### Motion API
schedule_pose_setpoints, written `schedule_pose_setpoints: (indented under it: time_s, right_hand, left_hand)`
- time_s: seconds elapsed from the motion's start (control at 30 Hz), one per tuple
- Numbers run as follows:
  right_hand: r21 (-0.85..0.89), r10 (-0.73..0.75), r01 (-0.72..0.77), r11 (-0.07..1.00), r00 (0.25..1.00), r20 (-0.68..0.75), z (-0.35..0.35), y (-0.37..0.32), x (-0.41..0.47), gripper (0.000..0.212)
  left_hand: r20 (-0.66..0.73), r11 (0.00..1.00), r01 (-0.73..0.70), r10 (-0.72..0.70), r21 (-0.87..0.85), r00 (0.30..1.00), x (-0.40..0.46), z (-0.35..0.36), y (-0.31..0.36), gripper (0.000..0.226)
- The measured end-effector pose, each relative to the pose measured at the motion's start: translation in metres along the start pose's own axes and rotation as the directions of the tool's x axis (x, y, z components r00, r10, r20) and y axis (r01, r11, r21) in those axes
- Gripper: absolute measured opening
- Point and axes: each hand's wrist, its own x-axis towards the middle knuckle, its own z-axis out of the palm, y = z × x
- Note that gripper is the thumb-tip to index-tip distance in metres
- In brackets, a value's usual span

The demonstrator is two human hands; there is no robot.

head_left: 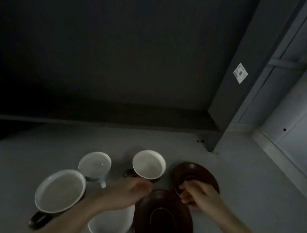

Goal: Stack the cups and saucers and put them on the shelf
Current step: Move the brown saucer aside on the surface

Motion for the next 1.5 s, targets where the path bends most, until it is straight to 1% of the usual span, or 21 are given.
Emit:
schedule_pose_setpoints:
  time_s: [0.03,0.13,0.17,0.23,0.3,0.37,0.47,0.57,0.63,0.7,0.77,0.87,0.9,1.03,1.1,1.17,1.23,1.3,1.4,1.43,1.5]
  right_hand:
    - [0.007,0.007,-0.007,1.0,1.0,0.01,0.001,0.007,-0.002,0.028]
    - [-0.081,0.053,-0.053,0.995,0.999,0.005,0.002,0.025,-0.006,0.024]
    - [-0.096,0.065,-0.064,0.993,0.998,0.007,0.002,0.031,-0.007,0.021]
    - [-0.139,0.083,-0.083,0.987,0.997,0.0,0.003,0.04,-0.01,0.015]
    - [-0.22,0.09,-0.092,0.971,0.996,-0.022,0.005,0.046,-0.011,0.02]
    - [-0.288,0.103,-0.111,0.951,0.994,-0.044,0.007,0.053,-0.013,0.028]
    - [-0.308,0.137,-0.149,0.939,0.989,-0.06,0.01,0.059,-0.016,0.032]
    - [-0.334,0.164,-0.16,0.929,0.986,-0.015,0.014,0.063,-0.017,0.033]
    - [-0.311,0.165,-0.154,0.938,0.986,0.009,0.018,0.067,-0.017,0.032]
    - [-0.303,0.138,-0.132,0.944,0.99,-0.002,0.022,0.071,-0.018,0.033]
    - [-0.293,0.108,-0.115,0.949,0.993,-0.041,0.026,0.075,-0.018,0.035]
    - [-0.258,0.086,-0.105,0.96,0.993,-0.087,0.029,0.077,-0.019,0.039]
    - [-0.249,0.079,-0.102,0.963,0.992,-0.101,0.029,0.077,-0.019,0.041]
    - [-0.237,0.047,-0.078,0.968,0.99,-0.136,0.015,0.076,-0.018,0.046]
    - [-0.212,0.046,-0.079,0.974,0.987,-0.157,0.003,0.074,-0.016,0.046]
    - [-0.14,0.079,-0.109,0.984,0.976,-0.202,-0.01,0.074,-0.014,0.047]
    - [-0.084,0.115,-0.139,0.987,0.962,-0.247,-0.022,0.074,-0.008,0.045]
    - [-0.073,0.119,-0.146,0.987,0.95,-0.29,-0.035,0.075,0.0,0.043]
    - [-0.053,0.119,-0.143,0.988,0.94,-0.318,-0.052,0.072,0.011,0.04]
    - [-0.043,0.117,-0.138,0.99,0.941,-0.319,-0.057,0.073,0.016,0.039]
    - [-0.042,0.106,-0.126,0.991,0.941,-0.322,-0.063,0.072,0.024,0.039]
  left_hand:
    - [0.017,1.0,-0.007,0.007,0.009,1.0,0.001,0.005,-0.004,0.043]
    - [0.009,1.0,-0.013,0.013,-0.004,1.0,0.011,0.021,-0.016,0.05]
    - [0.015,1.0,0.003,-0.003,-0.003,1.0,0.013,0.026,-0.019,0.048]
    - [0.01,0.999,0.029,-0.03,0.042,1.0,0.017,0.033,-0.02,0.035]
    - [0.006,0.995,0.029,-0.029,0.096,1.0,0.019,0.037,-0.02,0.035]
    - [0.01,0.991,0.038,-0.04,0.127,0.999,0.023,0.043,-0.026,0.043]
    - [0.021,0.982,0.064,-0.069,0.18,0.997,0.024,0.048,-0.031,0.061]
    - [0.028,0.97,0.093,-0.102,0.225,0.994,0.025,0.054,-0.032,0.059]
    - [0.013,0.954,0.109,-0.117,0.278,0.993,0.027,0.057,-0.034,0.055]
    - [-0.001,0.949,0.115,-0.12,0.292,0.993,0.027,0.057,-0.032,0.06]
    - [-0.012,0.967,0.109,-0.109,0.23,0.994,0.027,0.057,-0.03,0.062]
    - [-0.029,0.983,0.103,-0.1,0.153,0.995,0.028,0.054,-0.031,0.047]
    - [-0.031,0.984,0.108,-0.104,0.14,0.994,0.029,0.053,-0.03,0.045]
    - [-0.039,0.993,0.081,-0.078,0.086,0.996,0.032,0.053,-0.021,0.052]
    - [-0.043,0.993,0.084,-0.08,0.079,0.996,0.035,0.055,-0.012,0.043]
    - [-0.052,0.995,0.068,-0.065,0.071,0.997,0.04,0.057,-0.002,0.032]
    - [-0.052,0.995,0.034,-0.029,0.09,0.998,0.048,0.06,0.01,0.03]
    - [-0.039,0.994,0.01,-0.006,0.108,0.999,0.059,0.064,0.022,0.035]
    - [-0.003,0.984,0.013,-0.012,0.177,1.0,0.084,0.07,0.033,0.069]
    - [0.003,0.981,0.017,-0.018,0.193,1.0,0.092,0.073,0.034,0.075]
    - [0.001,0.976,0.029,-0.03,0.218,1.0,0.106,0.076,0.037,0.073]
